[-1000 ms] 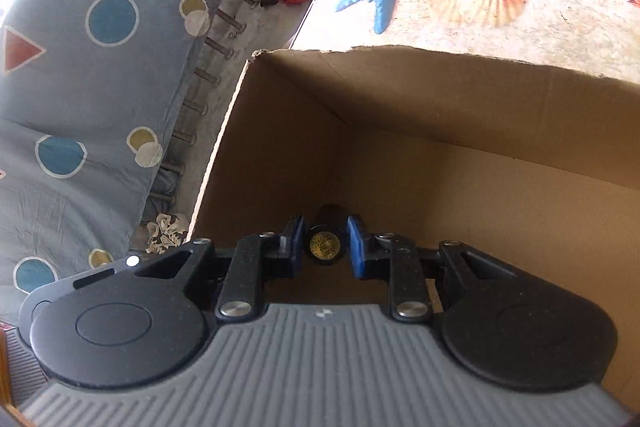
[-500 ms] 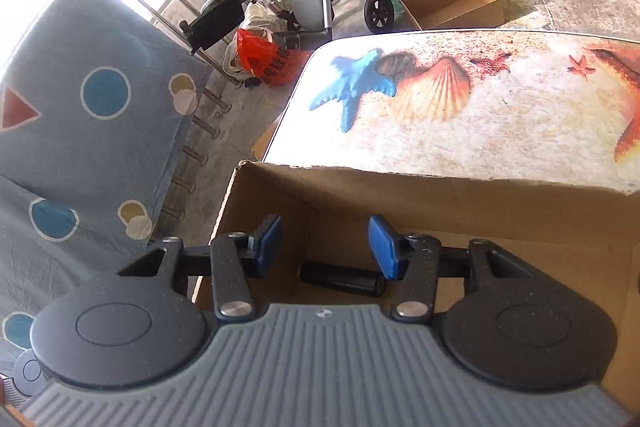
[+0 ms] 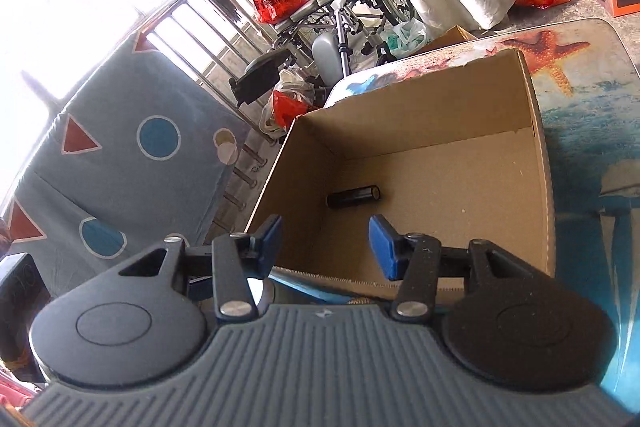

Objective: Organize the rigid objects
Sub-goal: 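Move the right gripper back to the green glue stick in the pink bowl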

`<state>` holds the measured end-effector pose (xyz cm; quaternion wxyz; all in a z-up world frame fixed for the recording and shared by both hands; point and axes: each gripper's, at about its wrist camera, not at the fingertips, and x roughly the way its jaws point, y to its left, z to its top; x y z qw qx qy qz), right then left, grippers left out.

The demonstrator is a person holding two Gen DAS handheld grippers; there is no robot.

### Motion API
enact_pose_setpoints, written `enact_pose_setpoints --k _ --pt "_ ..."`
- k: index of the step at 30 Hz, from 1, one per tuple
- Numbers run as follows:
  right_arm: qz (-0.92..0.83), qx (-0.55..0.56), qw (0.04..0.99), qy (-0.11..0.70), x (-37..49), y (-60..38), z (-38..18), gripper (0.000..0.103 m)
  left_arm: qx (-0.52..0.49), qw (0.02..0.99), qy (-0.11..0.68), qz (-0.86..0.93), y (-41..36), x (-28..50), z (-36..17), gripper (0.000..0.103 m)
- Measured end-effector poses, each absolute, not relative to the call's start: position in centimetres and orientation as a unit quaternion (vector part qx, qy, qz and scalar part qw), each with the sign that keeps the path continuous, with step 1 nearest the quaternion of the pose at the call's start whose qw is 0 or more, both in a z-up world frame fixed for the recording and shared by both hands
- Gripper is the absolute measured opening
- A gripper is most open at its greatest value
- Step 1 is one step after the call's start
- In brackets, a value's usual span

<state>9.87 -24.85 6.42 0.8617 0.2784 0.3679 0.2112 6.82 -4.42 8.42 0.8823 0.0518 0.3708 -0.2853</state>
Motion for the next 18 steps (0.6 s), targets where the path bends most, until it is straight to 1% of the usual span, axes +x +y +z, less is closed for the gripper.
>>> enact_pose_setpoints --k 2,4,5,7,9,13,18 --pt "0.205 0.299 0.855 0.370 6.9 -25.1 4.3 0.045 0.072 0.871 0.384 -0.299 -5.7 5.9 6.1 0.048" --pt "0.178 0.314 0.851 0.382 4.4 -24.9 1.7 0.042 0.094 0.860 0.399 -0.302 -7.1 5.7 3.8 0.040" --pt "0.170 0.322 0.846 0.390 3.7 -24.7 0.3 0.038 0.109 0.856 0.405 -0.302 -7.9 5.6 2.5 0.039" --pt "0.148 0.336 0.837 0.406 2.8 -24.2 -2.1 0.036 0.137 0.853 0.410 -0.292 -9.1 5.9 0.8 0.034" --pt "0.129 0.347 0.831 0.415 1.9 -23.6 -4.1 0.032 0.157 0.850 0.410 -0.291 -10.0 6.2 -0.3 0.032" --pt "0.109 0.360 0.826 0.420 1.6 -22.8 -6.2 0.028 0.177 0.842 0.417 -0.294 -11.2 7.1 -2.0 0.030" --pt "0.103 0.344 0.832 0.423 3.0 -21.5 -6.7 0.027 0.192 0.836 0.424 -0.291 -12.0 7.7 -3.3 0.027"
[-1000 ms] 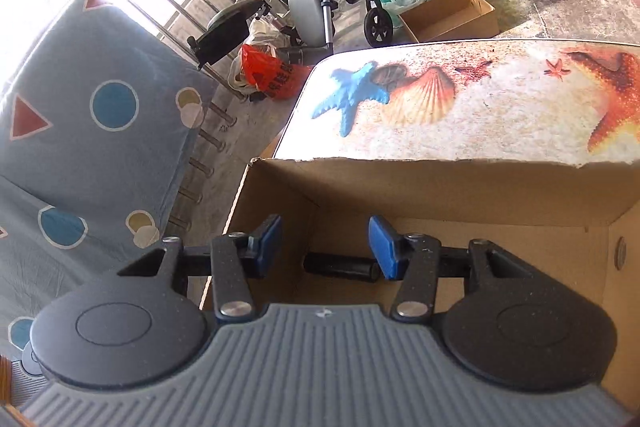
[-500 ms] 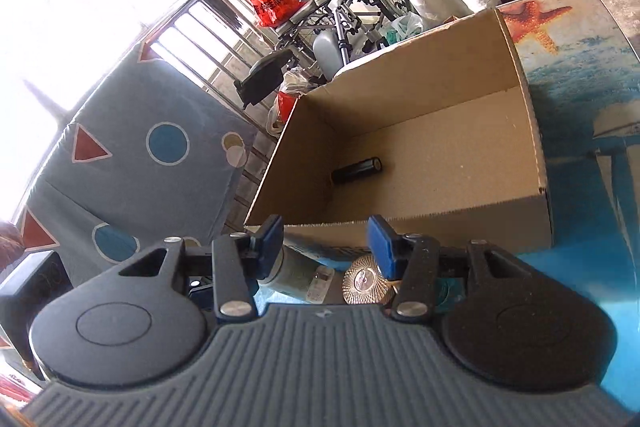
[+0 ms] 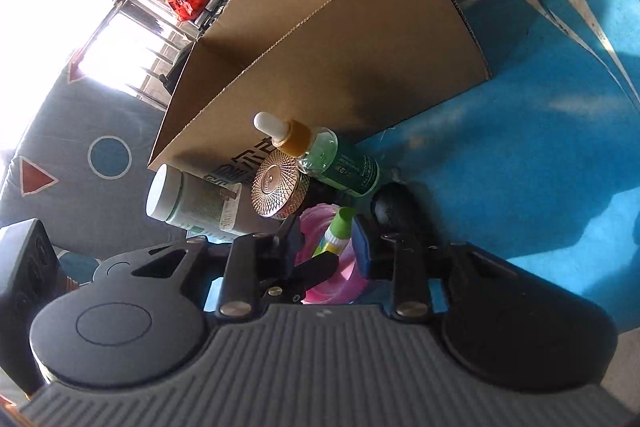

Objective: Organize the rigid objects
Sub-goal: 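Move the right gripper back to the green glue stick in the pink bowl, then close the right gripper on the green glue stick and lift it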

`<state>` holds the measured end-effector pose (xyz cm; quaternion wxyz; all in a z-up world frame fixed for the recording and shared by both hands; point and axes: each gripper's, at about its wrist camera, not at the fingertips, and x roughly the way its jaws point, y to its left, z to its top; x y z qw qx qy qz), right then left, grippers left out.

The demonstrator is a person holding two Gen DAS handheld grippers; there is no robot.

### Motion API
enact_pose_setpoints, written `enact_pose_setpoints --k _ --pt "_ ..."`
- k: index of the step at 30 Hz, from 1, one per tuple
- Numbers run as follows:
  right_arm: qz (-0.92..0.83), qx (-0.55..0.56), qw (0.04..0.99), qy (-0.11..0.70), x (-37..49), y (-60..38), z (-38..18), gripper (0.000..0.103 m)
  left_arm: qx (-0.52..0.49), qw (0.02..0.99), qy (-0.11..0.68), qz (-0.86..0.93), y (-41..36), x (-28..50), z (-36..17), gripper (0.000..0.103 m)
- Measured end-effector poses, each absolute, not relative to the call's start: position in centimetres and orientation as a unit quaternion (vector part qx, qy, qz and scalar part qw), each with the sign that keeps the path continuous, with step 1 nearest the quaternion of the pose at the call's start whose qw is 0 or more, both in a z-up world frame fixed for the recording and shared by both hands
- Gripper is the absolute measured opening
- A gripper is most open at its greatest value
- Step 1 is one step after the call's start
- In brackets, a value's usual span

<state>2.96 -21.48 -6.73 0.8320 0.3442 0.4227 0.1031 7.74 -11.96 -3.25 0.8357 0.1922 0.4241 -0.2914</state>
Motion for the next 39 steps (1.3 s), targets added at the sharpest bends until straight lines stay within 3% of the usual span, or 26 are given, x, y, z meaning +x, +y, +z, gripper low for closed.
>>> enact_pose_setpoints --k 7,17,31,39 --pt "0.098 0.335 0.831 0.433 4.9 -21.5 -7.2 0.024 0.196 0.832 0.430 -0.291 -12.9 8.2 -4.2 0.016" --pt "0.096 0.326 0.843 0.417 4.4 -21.5 -6.1 0.023 0.180 0.844 0.409 -0.296 -11.8 7.1 -2.9 0.016" --pt "0.158 0.320 0.862 0.361 2.7 -20.3 -0.1 0.021 0.161 0.888 0.330 -0.279 -8.9 3.5 3.8 0.016" --pt "0.224 0.290 0.869 0.334 6.9 -18.5 5.5 0.020 0.138 0.912 0.299 -0.245 -6.6 5.5 9.2 0.016"
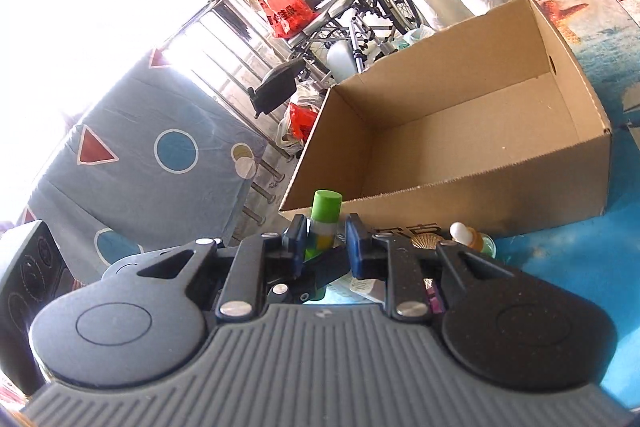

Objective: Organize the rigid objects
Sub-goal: 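Close the right gripper on the green glue stick and lift it, then lower the green glue stick into the box and open the right gripper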

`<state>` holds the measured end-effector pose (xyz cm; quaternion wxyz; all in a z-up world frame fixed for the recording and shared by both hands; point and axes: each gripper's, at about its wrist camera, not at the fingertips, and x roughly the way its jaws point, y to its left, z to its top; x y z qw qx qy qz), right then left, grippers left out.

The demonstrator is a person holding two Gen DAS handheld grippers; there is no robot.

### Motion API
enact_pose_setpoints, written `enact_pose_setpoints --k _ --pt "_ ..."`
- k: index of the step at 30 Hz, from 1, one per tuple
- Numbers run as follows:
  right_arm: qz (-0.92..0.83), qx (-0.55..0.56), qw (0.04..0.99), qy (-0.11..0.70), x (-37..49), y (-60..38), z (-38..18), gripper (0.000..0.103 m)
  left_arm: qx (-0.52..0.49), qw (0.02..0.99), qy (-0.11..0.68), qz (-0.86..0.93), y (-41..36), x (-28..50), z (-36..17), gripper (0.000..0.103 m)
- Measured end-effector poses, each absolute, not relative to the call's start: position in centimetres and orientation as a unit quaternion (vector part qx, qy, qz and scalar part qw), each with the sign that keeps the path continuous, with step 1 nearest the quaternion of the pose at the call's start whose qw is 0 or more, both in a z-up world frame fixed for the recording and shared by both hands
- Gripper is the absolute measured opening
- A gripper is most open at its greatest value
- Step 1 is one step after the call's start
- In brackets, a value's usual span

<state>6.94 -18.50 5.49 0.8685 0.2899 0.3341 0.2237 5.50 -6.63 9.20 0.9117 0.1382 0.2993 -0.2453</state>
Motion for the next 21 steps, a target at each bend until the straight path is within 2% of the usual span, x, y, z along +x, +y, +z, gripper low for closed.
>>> enact_pose_setpoints --k 4,9,17,20,21 --pt "0.246 0.277 0.862 0.346 11.2 -17.5 7.8 0.018 0.122 0.913 0.313 -0.232 -5.5 8.8 11.0 0.016" --pt "0.245 0.265 0.842 0.400 18.9 -16.1 8.7 0.017 0.082 0.894 0.379 -0.225 -3.7 16.6 10.9 0.016" --pt "0.217 0.257 0.795 0.505 29.7 -13.9 5.0 0.015 0.072 0.860 0.468 -0.189 -2.7 25.4 6.5 0.017" --pt "0.216 0.256 0.778 0.531 32.3 -13.3 2.8 0.015 0.074 0.856 0.480 -0.177 -2.7 27.0 5.2 0.020" --pt "0.216 0.255 0.774 0.538 33.0 -13.2 2.3 0.015 0.071 0.855 0.483 -0.177 -2.6 27.2 4.9 0.025"
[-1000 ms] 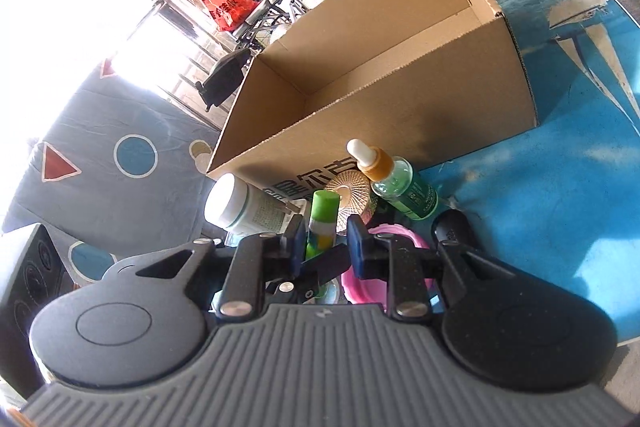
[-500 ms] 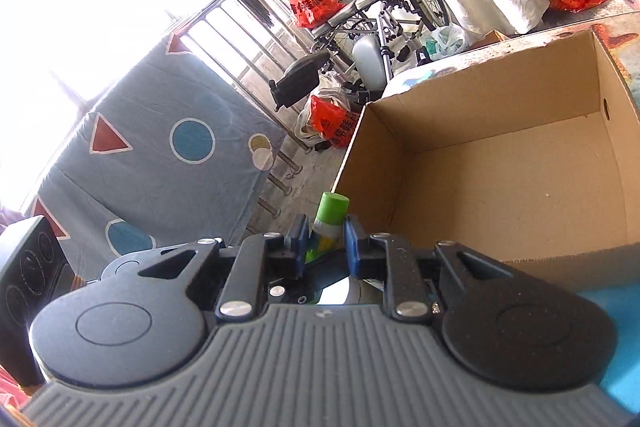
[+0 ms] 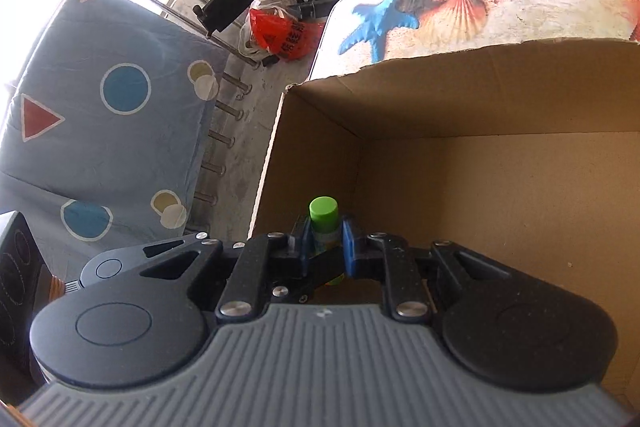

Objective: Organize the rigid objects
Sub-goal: 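Lower the green glue stick into the box and open the right gripper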

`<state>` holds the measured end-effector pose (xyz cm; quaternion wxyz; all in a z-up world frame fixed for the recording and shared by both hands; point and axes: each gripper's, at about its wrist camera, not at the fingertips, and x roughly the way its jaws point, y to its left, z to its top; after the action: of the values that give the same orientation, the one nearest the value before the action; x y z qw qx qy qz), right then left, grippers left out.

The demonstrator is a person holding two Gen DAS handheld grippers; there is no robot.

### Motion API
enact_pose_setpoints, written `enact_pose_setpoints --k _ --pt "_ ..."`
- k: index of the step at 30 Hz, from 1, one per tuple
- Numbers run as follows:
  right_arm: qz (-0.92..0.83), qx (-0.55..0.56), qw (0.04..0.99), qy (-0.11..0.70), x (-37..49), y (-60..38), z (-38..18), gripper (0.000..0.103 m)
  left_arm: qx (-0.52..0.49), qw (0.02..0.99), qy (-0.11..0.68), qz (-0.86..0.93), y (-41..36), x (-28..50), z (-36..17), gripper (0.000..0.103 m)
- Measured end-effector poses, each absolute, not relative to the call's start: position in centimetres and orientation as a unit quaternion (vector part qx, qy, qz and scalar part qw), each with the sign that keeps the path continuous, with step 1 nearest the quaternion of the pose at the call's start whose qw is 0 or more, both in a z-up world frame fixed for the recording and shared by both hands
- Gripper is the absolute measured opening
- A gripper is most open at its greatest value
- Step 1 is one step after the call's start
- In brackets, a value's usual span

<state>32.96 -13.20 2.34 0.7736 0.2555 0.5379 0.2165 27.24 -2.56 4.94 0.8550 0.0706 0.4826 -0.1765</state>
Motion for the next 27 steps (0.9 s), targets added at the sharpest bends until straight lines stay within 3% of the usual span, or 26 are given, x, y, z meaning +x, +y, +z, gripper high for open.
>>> enact_pose_setpoints --k 6,10,15,17,24,27 --pt "0.212 0.230 0.754 0.578 35.6 -12.0 -1.3 0.014 0.057 0.856 0.483 -0.174 -1.8 27.7 4.7 0.036" --pt "0.206 0.207 0.753 0.590 37.4 -10.9 -2.9 0.014 0.042 0.865 0.468 -0.175 -1.1 27.2 5.7 0.037" --pt "0.204 0.200 0.762 0.581 38.9 -9.8 -3.4 0.019 0.028 0.884 0.436 -0.168 0.2 26.2 7.3 0.041" --pt "0.202 0.213 0.764 0.574 39.0 -10.0 -3.2 0.027 0.022 0.889 0.425 -0.167 0.8 25.7 7.8 0.041" --pt "0.214 0.206 0.758 0.580 36.3 -12.0 -0.7 0.032 -0.001 0.906 0.387 -0.173 3.0 23.6 9.3 0.043" --pt "0.215 0.219 0.723 0.619 33.8 -12.9 -0.4 0.056 -0.005 0.911 0.373 -0.175 3.8 22.7 9.5 0.045"
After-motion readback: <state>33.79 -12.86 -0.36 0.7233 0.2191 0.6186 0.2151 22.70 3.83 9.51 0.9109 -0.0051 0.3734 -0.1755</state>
